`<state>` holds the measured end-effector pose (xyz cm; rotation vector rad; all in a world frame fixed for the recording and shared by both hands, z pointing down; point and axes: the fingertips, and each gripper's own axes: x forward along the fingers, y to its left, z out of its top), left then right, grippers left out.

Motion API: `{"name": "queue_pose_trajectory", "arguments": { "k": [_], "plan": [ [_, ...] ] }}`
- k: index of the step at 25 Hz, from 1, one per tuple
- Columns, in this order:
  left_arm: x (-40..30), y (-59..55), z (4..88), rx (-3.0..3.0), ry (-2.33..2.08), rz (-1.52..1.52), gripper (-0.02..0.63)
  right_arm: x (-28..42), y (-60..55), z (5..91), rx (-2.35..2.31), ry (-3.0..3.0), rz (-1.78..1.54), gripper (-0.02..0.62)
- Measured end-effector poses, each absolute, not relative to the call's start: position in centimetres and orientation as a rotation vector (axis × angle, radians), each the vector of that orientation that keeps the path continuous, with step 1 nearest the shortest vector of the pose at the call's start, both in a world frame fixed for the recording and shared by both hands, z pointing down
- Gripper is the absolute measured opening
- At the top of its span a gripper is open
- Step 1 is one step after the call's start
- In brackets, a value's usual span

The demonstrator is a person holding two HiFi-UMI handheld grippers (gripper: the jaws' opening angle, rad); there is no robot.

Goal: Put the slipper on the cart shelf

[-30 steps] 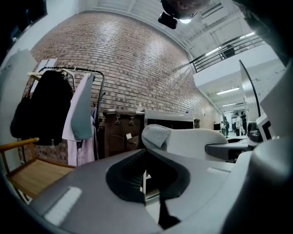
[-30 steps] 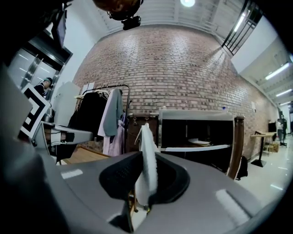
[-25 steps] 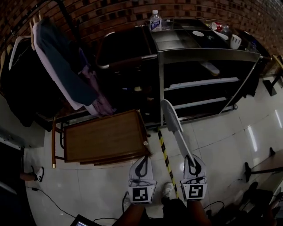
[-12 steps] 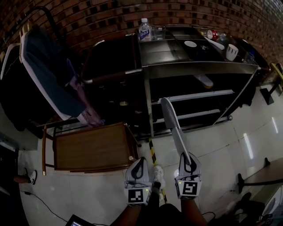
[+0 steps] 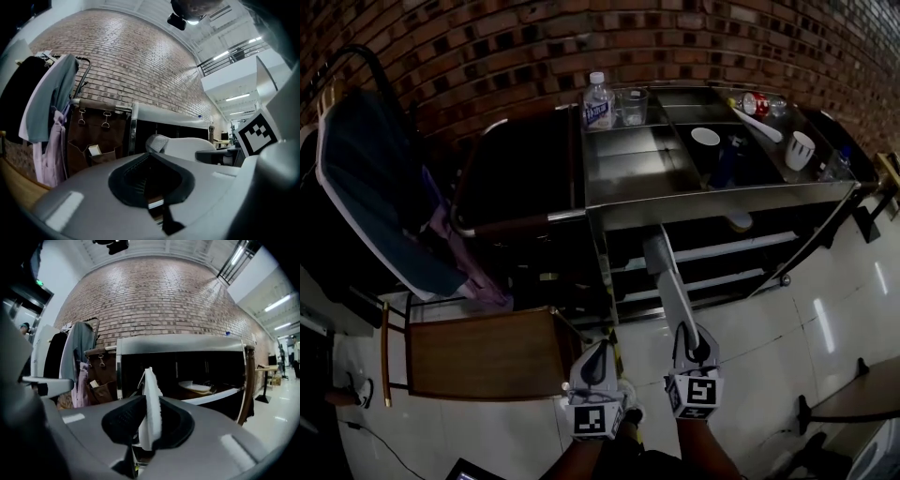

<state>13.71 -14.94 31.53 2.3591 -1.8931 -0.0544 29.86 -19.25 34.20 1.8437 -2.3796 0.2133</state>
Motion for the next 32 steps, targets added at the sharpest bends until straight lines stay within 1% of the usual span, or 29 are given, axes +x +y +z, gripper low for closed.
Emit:
{"name": "queue_pose_trajectory", "arguments": {
  "k": [7,11,23,26,32],
  "plan": [
    [13.9,-21.0,31.6,2.337,-1.880,-0.062,0.015,30.8,-27.0,34.7,1.934,-2.393,0.497,0.051],
    [12.9,-23.0,32.2,2.327,-1.893,-0.041,0.015,30.0,-30.9,35.2,1.970,-2.412,0.673,0.051],
    [10.6,-26.3,33.0,2.287,-1.911,-0.011,0.015,27.9,-39.0,40.3,2.056,-2.339,1.442,0.052],
    [10.5,-26.8,32.5,2.278,-1.904,-0.014,0.015,27.5,-40.2,41.3,2.080,-2.292,1.538,0.054],
    [10.2,-27.7,32.6,2.275,-1.904,-0.025,0.015,26.7,-41.8,42.1,2.110,-2.255,1.619,0.057]
  ]
}}
